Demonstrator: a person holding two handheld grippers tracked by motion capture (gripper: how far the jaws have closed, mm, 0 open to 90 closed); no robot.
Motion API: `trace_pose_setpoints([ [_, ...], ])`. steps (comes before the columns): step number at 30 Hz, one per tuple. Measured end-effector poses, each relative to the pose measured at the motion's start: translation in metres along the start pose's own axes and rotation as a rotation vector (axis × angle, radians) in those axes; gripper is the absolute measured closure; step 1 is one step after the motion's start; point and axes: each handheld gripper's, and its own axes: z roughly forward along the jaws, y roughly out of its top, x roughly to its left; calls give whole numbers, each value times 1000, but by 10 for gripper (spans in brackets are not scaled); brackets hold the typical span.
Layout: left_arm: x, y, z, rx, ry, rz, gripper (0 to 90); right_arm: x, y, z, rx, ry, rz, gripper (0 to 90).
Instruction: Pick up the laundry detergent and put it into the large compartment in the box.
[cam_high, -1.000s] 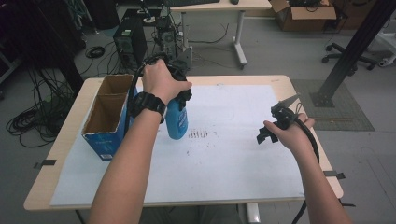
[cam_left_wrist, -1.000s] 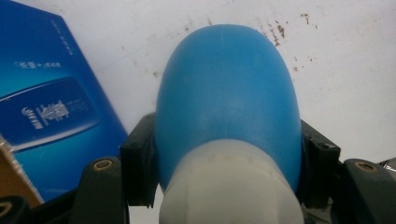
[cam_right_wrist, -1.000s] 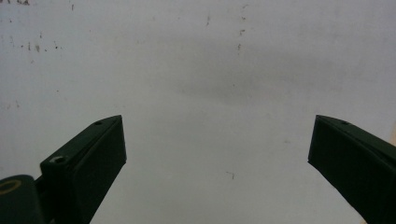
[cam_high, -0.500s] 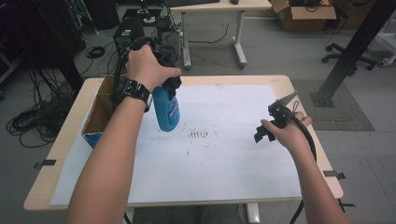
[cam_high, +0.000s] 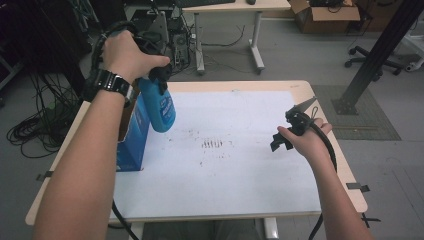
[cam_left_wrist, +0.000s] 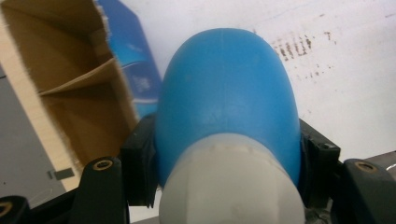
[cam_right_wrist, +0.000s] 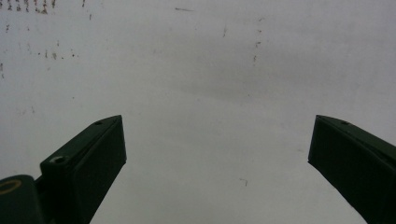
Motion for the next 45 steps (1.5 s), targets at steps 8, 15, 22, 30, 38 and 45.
trace_pose_setpoints([
  [8,27,-9,-22,-23,1,-45,375,1,1,-1,2,2,5,43],
  [15,52,-19,-34,-31,15,-98,374,0,3,0,0,-1,6,43],
  [22,76,-30,-41,-42,32,-145,375,1,4,1,5,-4,5,43],
  [30,93,-39,-41,-53,64,-191,375,3,5,3,10,-6,4,43],
  [38,103,-44,-23,-45,60,-213,375,3,4,6,19,-6,5,44],
  [45,107,-47,-4,-30,49,-219,375,3,2,8,22,-8,0,43],
])
